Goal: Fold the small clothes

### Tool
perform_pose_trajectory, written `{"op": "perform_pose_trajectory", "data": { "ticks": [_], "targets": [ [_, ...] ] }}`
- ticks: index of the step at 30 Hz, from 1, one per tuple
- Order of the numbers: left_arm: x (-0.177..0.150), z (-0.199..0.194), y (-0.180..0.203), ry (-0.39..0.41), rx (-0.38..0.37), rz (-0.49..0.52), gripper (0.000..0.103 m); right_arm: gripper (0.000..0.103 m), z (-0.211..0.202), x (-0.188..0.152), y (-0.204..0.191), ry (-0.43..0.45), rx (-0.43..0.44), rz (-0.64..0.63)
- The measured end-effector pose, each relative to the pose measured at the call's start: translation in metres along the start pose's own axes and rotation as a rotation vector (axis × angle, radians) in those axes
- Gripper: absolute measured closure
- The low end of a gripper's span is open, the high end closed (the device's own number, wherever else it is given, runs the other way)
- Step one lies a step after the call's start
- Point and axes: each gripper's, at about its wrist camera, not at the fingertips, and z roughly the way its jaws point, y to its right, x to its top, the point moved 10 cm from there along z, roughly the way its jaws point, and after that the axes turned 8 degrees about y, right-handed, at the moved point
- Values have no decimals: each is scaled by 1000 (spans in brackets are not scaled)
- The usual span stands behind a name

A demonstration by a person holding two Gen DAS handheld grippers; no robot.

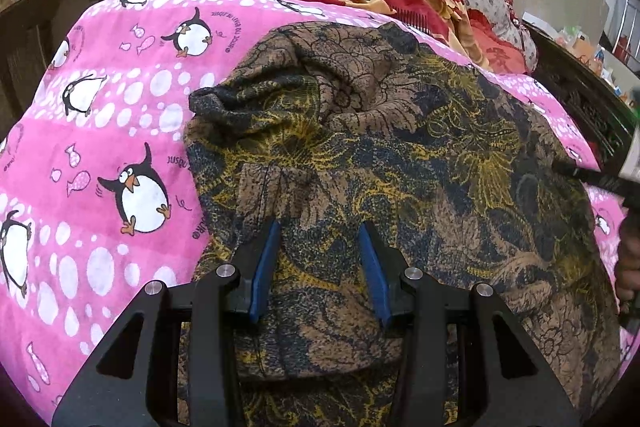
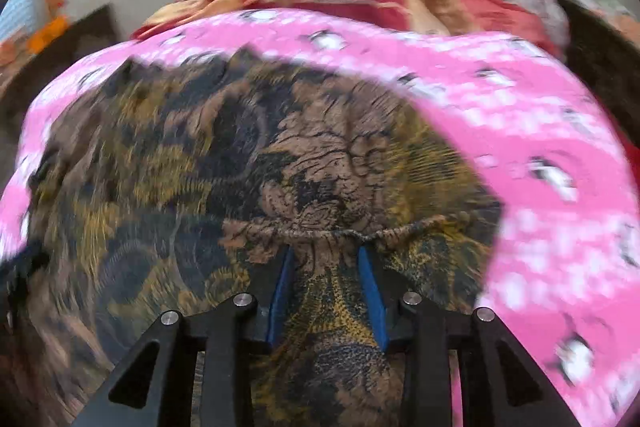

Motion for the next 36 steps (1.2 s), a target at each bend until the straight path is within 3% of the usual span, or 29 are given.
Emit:
{"op": "perform_pose_trajectory", "data": {
  "ticks": [2,5,6,8,11,14,16,17,18,19,20,22,25,26,27,31,34,36],
  "targets": [
    [-1,0,0,0,3,3,62,69,-17,10,-37,65,76,24],
    [-1,-1,0,-1,1,1,62,65,2,-10,-90,3,107,0],
    [-2,-2,0,-1,2,0,62,58,15,-21,-100,-22,83,-30],
    [-2,-1,0,-3,5,4,62,55,22,-26,-110,48,0,-151],
    [-2,-2,0,-3,5,4,62,55,2,-17,-110,26,28,-109],
    [-2,-2,0,-3,6,3,62,55,-34,-22,-96,80,52,-69],
    [-3,-1,0,-4,6,5,62,44,-32,-47,-83,41,20,-57],
    [-3,-1,0,-5,6,7,62,38,-17,-73,-80,-32,15,-50],
    [-3,-1,0,-5,9,10,62,35,-7,-84,-71,-36,46,-33],
    [-3,-2,0,-5,11,12,62,34,-13,-82,-67,15,85,4],
    [-3,-1,0,-5,12,14,62,35,-16,-82,-64,2,96,28],
    [-3,-2,0,-7,14,17,62,36,-27,-76,-58,17,60,52],
    [-4,-1,1,-10,24,29,62,36,-41,-66,-60,85,70,-15],
    [-3,0,1,-11,25,34,62,34,-35,-72,-59,66,70,-37],
    [-3,0,2,-13,28,42,62,26,-29,-88,-58,13,79,-53],
    [3,-6,12,-43,75,111,61,16,-21,-93,-52,3,230,37],
    [22,-39,42,57,11,81,61,11,-17,-92,-58,3,201,-11],
    [21,-46,67,67,-40,93,46,9,-17,-94,-62,-1,183,-33]
  ]
}}
